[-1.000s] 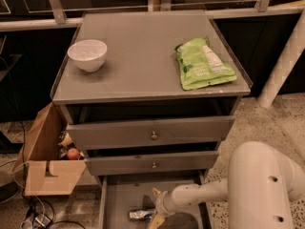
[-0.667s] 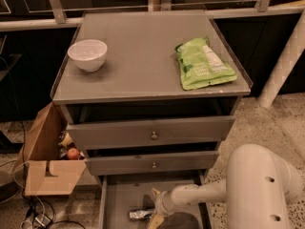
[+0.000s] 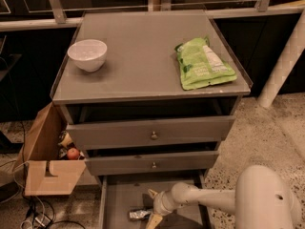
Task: Pick redbull can from bottom drawer and place on counter
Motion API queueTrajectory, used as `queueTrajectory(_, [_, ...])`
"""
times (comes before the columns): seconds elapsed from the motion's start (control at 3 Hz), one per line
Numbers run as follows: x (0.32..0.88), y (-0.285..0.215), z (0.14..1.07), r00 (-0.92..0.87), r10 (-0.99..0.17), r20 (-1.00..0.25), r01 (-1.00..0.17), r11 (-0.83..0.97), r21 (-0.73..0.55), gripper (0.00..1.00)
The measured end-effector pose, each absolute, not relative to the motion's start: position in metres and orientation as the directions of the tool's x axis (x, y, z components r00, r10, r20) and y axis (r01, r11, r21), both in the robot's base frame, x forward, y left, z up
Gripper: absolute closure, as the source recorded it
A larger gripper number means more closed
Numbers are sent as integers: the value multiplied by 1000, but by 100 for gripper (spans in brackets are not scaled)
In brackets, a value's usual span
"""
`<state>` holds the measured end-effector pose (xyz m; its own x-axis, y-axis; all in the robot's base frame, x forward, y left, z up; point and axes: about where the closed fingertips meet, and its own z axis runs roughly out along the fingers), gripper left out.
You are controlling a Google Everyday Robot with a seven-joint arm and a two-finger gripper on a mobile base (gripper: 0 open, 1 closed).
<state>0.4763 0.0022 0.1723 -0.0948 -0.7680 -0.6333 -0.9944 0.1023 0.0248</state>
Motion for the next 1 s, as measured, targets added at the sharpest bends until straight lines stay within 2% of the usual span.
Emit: queueTrajectory(1.0, [479, 8, 135, -115, -751, -650, -993, 81, 82, 0])
